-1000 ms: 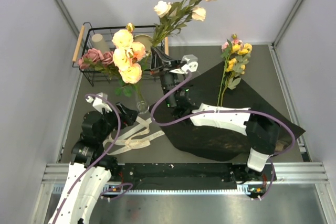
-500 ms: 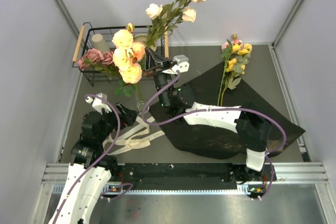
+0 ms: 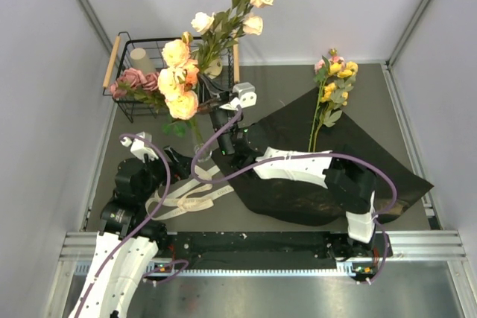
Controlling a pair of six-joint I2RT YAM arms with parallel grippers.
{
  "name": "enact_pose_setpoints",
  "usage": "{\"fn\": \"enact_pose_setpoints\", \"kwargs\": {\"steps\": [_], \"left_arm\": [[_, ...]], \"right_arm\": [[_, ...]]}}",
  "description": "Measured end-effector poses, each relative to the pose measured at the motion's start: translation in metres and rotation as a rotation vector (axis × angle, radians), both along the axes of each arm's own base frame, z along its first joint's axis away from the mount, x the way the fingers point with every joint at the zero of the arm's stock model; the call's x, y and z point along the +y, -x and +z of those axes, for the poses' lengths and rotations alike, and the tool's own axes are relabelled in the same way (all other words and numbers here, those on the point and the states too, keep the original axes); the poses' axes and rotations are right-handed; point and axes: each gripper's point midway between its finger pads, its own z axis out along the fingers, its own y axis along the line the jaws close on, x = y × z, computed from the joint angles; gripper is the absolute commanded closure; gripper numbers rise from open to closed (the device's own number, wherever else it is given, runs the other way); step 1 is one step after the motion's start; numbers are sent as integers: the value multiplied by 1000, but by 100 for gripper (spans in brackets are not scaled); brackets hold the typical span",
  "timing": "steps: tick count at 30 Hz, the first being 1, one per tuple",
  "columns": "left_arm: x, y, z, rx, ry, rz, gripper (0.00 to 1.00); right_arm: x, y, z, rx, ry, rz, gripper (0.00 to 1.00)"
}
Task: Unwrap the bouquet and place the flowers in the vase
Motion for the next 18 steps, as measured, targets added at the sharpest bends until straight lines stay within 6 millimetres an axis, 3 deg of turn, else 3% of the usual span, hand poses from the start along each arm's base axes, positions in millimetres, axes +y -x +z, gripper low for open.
{"fn": "enact_pose_setpoints", "kwargs": {"steps": [4,18], "left_arm": [[0,0,-1,3,-3,-1,8],[0,-5,-3,10,-14,1,8]], "right_arm": [[5,5,-7,-4,33,1,100],[12,7,-61,37,158,11,100]]}}
